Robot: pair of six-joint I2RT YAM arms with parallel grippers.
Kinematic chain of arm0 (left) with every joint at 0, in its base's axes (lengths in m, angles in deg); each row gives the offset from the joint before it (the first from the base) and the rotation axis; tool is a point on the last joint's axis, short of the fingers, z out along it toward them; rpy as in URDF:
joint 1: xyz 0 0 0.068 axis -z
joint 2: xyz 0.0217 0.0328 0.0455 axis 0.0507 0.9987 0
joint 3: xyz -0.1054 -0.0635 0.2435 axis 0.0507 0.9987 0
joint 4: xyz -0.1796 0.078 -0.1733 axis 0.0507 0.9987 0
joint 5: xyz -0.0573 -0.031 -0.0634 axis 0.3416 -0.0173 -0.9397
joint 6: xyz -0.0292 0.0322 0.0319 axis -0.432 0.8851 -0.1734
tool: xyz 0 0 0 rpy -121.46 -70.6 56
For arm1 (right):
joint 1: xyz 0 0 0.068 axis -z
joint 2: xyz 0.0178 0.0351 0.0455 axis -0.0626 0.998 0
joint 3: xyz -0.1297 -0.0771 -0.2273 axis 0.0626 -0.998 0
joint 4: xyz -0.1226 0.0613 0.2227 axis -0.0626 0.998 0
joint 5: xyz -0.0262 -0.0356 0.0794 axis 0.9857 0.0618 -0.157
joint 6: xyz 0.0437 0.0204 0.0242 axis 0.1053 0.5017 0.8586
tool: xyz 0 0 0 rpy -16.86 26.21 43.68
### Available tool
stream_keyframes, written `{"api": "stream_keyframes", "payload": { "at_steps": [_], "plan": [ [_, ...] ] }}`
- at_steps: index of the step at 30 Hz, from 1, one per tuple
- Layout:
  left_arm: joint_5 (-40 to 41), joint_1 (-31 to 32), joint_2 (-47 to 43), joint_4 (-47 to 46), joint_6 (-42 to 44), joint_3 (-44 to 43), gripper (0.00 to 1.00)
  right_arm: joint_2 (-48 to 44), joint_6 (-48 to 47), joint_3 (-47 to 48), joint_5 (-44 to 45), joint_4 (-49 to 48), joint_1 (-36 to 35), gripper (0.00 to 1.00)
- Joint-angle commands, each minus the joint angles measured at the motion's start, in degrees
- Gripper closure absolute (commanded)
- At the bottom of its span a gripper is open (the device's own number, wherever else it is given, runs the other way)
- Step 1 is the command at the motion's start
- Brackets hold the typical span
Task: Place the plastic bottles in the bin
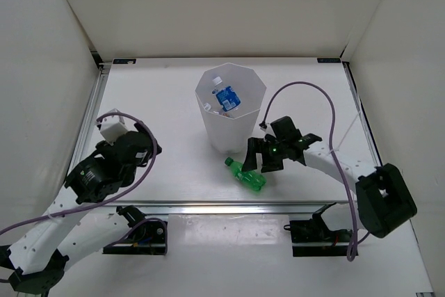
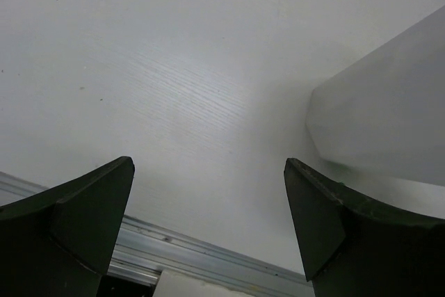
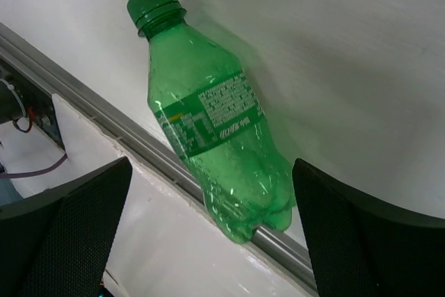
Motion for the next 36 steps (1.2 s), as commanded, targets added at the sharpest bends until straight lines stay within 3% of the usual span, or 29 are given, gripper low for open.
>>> {"api": "stream_keyframes", "payload": {
  "at_steps": [1, 10, 13, 16, 17, 23, 30, 33, 36],
  "plan": [
    [-0.8, 0.0, 1.4, 3.3, 0.5, -2.9, 0.00, 2.5, -1.4, -0.1, 0.4, -6.6, -0.8, 0.00],
    [-0.8, 0.0, 1.9, 4.7, 0.5, -3.5, 0.00, 6.7, -0.8, -2.2, -0.8, -8.3, -2.4, 0.18],
    [-0.8, 0.0, 2.5, 5.8, -0.3, -3.5, 0.00, 6.7, -0.8, -3.7, -0.8, -7.7, -2.4, 0.38],
    [-1.4, 0.0, 2.5, 5.8, -1.7, -2.2, 0.00, 6.7, -1.4, -5.0, -0.8, -6.0, -2.4, 0.46],
    [-1.4, 0.0, 1.8, 5.8, -2.3, -1.4, 0.00, 5.8, -1.4, -5.0, -1.3, -5.3, -2.9, 0.52],
    [-0.9, 0.0, -1.0, 4.7, -3.3, 1.5, 0.00, -6.6, 1.3, -5.0, -0.2, 4.1, -4.9, 0.63],
    [0.7, 0.0, -2.8, 1.9, -5.2, 5.7, 0.00, -23.1, 5.2, 9.0, 5.2, 23.1, -9.9, 0.78],
    [0.7, 0.0, -3.3, 0.6, -5.2, 6.9, 0.00, -22.3, 1.9, 22.8, 8.8, 30.9, -9.9, 0.78],
    [-0.5, 0.0, -3.3, 0.0, -5.2, 8.1, 0.00, -15.5, -3.2, 38.5, 12.5, 35.3, -9.9, 0.79]
  ]
}}
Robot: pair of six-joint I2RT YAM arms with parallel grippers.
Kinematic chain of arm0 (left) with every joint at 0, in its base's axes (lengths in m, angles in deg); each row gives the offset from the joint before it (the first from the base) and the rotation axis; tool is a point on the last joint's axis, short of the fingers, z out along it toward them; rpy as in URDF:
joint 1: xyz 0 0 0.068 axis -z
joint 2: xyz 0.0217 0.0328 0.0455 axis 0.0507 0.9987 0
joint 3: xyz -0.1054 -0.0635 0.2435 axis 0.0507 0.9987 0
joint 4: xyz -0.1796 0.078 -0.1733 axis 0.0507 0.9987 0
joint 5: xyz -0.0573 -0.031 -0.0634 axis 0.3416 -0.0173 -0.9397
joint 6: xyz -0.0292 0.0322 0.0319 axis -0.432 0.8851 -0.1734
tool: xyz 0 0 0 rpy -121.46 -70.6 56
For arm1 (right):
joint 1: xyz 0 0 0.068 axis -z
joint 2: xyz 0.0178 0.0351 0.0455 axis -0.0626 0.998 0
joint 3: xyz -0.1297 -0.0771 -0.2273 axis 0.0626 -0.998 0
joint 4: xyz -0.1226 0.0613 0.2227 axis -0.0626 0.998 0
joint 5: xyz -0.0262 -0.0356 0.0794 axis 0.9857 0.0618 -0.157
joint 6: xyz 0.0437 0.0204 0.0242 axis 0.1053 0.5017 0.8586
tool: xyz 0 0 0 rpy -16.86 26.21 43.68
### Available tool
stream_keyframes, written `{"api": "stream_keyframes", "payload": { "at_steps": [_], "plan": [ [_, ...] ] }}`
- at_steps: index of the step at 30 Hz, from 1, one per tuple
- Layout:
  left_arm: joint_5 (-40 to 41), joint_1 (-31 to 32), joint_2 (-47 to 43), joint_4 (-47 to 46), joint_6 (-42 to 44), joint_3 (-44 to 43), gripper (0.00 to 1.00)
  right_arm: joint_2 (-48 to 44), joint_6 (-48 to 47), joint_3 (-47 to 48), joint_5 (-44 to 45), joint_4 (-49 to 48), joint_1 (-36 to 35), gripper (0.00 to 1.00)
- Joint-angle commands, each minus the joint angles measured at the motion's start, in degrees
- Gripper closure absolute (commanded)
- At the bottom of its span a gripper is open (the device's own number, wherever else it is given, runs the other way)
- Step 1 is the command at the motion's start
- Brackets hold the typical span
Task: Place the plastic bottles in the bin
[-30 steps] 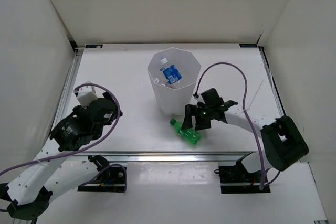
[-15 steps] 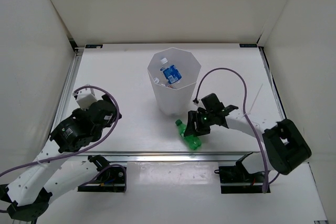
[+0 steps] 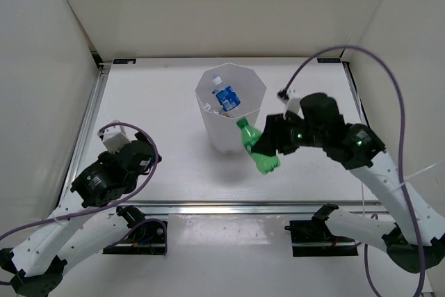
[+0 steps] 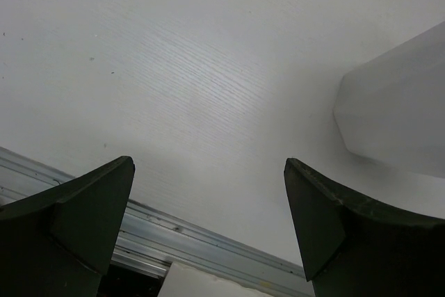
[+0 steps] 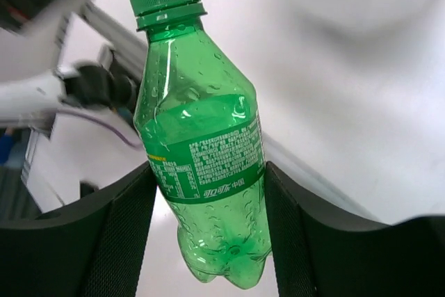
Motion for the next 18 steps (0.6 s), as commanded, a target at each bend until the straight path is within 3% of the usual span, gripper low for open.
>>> {"api": "stream_keyframes", "payload": {
  "at_steps": [1, 5, 8, 10, 15, 16, 18],
  "plan": [
    [0.4, 0.0, 0.1, -2.0, -1.3, 0.9, 0.00, 6.0, -6.0, 14.9, 6.0, 6.8, -0.2, 0.79],
    [-1.5, 0.0, 0.1, -2.5, -2.6, 2.0, 0.00, 20.7, -10.9, 36.4, 9.5, 6.8, 1.9, 0.76],
    [-2.7, 0.0, 0.1, -2.5, -2.6, 2.0, 0.00, 30.7, -12.7, 46.2, 10.8, 6.8, 3.6, 0.76],
    [-3.4, 0.0, 0.7, -2.5, -2.6, 1.3, 0.00, 33.9, -12.7, 51.1, 10.3, 5.5, 5.7, 0.76],
    [-4.0, 0.0, 1.9, -2.0, -2.0, 0.2, 0.00, 40.3, -12.2, 52.5, 5.5, 2.2, 9.5, 0.75],
    [-4.0, 0.0, 1.9, -3.2, -1.3, 0.2, 0.00, 40.9, -11.7, 52.5, 4.6, 3.2, 10.4, 0.71],
    [-4.0, 0.0, 1.9, -5.0, -0.6, 0.9, 0.00, 40.9, -11.7, 52.5, 3.3, 6.3, 11.2, 0.29]
  ]
}}
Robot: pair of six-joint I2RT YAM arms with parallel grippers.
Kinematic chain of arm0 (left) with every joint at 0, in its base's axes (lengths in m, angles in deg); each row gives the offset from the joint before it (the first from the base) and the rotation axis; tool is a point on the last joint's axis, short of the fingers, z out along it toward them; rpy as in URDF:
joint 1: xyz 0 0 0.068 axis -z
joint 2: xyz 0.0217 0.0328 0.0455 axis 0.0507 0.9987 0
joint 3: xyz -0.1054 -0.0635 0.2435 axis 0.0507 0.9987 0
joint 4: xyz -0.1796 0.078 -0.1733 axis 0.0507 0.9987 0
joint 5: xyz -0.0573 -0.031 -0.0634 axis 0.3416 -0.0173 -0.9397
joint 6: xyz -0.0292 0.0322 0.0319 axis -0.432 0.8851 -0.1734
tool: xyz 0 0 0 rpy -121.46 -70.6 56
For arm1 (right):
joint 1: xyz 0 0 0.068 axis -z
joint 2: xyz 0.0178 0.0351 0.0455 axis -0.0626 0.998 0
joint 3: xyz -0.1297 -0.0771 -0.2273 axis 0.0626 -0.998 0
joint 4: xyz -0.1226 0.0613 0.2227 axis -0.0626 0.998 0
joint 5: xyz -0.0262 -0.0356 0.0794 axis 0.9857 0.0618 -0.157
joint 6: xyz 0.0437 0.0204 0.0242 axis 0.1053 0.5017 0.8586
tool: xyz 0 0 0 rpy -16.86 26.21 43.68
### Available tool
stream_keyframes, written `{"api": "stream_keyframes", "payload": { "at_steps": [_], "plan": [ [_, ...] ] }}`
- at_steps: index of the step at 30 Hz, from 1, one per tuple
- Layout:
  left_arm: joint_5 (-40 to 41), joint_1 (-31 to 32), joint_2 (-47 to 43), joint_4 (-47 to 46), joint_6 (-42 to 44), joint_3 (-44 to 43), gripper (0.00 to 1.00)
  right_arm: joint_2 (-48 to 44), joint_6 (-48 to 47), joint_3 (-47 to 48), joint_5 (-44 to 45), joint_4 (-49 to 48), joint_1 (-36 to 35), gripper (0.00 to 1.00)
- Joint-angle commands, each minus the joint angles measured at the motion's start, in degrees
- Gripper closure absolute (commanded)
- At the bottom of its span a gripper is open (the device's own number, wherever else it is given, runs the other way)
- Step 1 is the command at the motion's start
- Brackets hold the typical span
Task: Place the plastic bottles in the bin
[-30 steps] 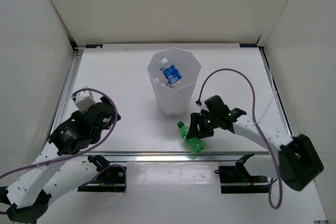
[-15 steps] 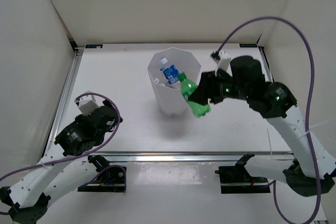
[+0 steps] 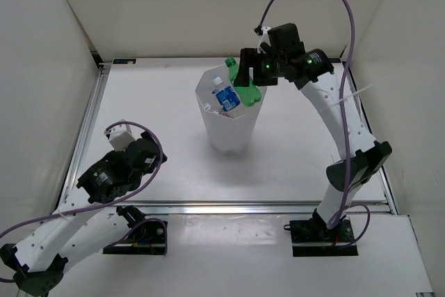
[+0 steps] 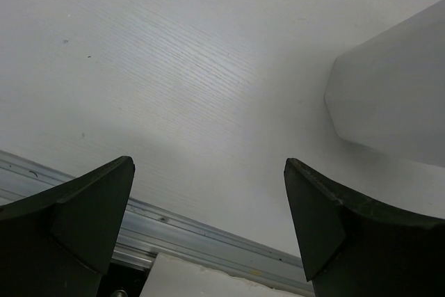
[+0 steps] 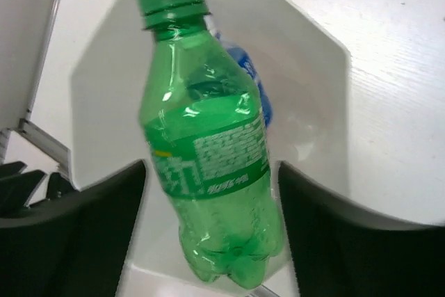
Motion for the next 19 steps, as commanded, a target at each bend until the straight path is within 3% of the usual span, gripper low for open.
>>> {"api": "stream_keyframes", "payload": {
  "at_steps": [1, 2, 10, 13, 15, 19],
  "plan": [
    [-0.4, 0.0, 0.1, -3.2, 1.1, 0.0, 0.00, -3.1, -1.1, 2.1, -3.2, 2.1, 2.1, 0.15],
    [-0.4, 0.0, 0.1, -4.6, 1.1, 0.0, 0.00, -4.9, -1.1, 2.1, -3.2, 2.7, 2.6, 0.00],
    [-2.3, 0.0, 4.9, -9.8, 2.0, 1.9, 0.00, -12.2, 3.0, 6.4, -0.2, 10.0, 9.5, 0.00],
    [2.8, 0.0, 8.0, -8.7, 2.6, -0.5, 0.00, -15.7, 3.5, 0.0, 1.2, 11.3, 12.3, 0.00],
    [10.5, 0.0, 10.6, -7.5, 1.9, -2.7, 0.00, -18.2, 4.1, -6.2, 1.2, 11.9, 14.7, 0.00],
    [16.3, 0.0, 12.9, -8.2, 4.3, -4.9, 0.00, -20.6, 5.4, -12.0, 3.3, 13.3, 16.9, 0.00]
  ]
}}
